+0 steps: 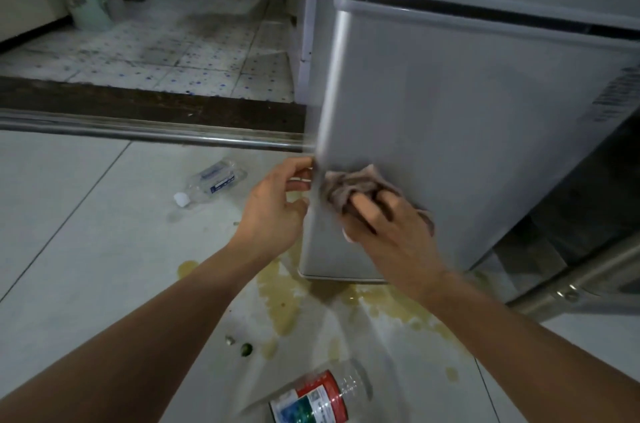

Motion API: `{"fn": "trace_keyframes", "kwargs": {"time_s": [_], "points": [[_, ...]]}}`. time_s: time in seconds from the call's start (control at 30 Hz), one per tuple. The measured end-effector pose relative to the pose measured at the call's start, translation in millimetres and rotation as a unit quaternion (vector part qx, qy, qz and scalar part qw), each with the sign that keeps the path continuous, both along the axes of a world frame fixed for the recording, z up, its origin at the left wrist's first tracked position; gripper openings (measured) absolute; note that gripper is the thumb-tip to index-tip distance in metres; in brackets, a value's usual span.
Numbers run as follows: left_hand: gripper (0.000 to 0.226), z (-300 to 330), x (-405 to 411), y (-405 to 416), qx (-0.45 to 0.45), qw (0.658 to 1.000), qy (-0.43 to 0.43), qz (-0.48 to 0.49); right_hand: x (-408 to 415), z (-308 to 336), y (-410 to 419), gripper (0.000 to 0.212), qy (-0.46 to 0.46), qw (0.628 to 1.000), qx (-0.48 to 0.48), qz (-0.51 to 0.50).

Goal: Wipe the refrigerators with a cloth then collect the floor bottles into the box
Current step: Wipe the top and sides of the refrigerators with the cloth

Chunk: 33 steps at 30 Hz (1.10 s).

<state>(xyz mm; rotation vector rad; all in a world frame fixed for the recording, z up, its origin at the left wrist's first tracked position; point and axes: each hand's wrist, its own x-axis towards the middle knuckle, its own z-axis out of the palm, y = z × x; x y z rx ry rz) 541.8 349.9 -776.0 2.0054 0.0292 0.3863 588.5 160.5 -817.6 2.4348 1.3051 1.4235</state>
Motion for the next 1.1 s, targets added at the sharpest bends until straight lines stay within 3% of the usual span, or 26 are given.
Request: {"fn": "trace_keyframes", "kwargs": {"time_s": [0.1, 0.27, 0.4, 0.53, 0.67, 0.77, 0.83, 0.9, 0.97, 1.1], "points": [[0.062, 0.1, -2.6, 2.6, -0.016, 1.000, 0.012, -0.021, -3.5, 1.1, 4.2, 0.037, 0.009, 0.999, -0.045, 0.014], [0.063, -0.8, -6.2, 20.1, -0.063, 0.995, 0.039, -0.067, 5.0, 53.8, 22.2, 0.036, -0.020, 0.998, 0.052, 0.010], [0.063, -6.0, -6.2, 34.3, -0.063, 0.995, 0.064, -0.052, 5.0, 52.2, 31.0, 0.035, -0.047, 0.997, 0.065, -0.011], [0.062, -14.8, -8.0, 40.4, -0.016, 0.996, 0.074, -0.039, 3.0, 20.9, 41.6, 0.036, -0.081, 0.996, -0.036, -0.030], [0.065, -21.3, -12.5, 42.4, 0.020, 0.995, 0.090, -0.032, -3.7, -10.3, 60.8, 0.036, -0.051, 0.991, -0.116, -0.048], [0.067, -23.1, -17.1, 46.2, 0.036, 0.995, 0.092, -0.030, -13.8, -25.1, 60.8, 0.051, -0.006, 0.976, -0.207, -0.060], [0.067, -23.9, -19.6, 48.0, 0.046, 0.994, 0.094, -0.027, -14.7, -20.3, 56.5, 0.050, -0.006, 0.972, -0.228, -0.047], [0.068, -25.6, -20.8, 48.3, 0.049, 0.993, 0.102, -0.025, -9.9, -6.2, 51.3, 0.045, -0.039, 0.980, -0.192, -0.039], [0.069, -29.4, -20.4, 47.4, 0.052, 0.992, 0.112, -0.024, -1.0, 7.5, 45.5, 0.035, -0.072, 0.992, -0.093, -0.035], [0.069, -39.1, -17.7, 37.8, 0.067, 0.988, 0.134, -0.026, 7.1, -3.4, 37.6, 0.029, -0.069, 0.997, 0.002, -0.018]]}}
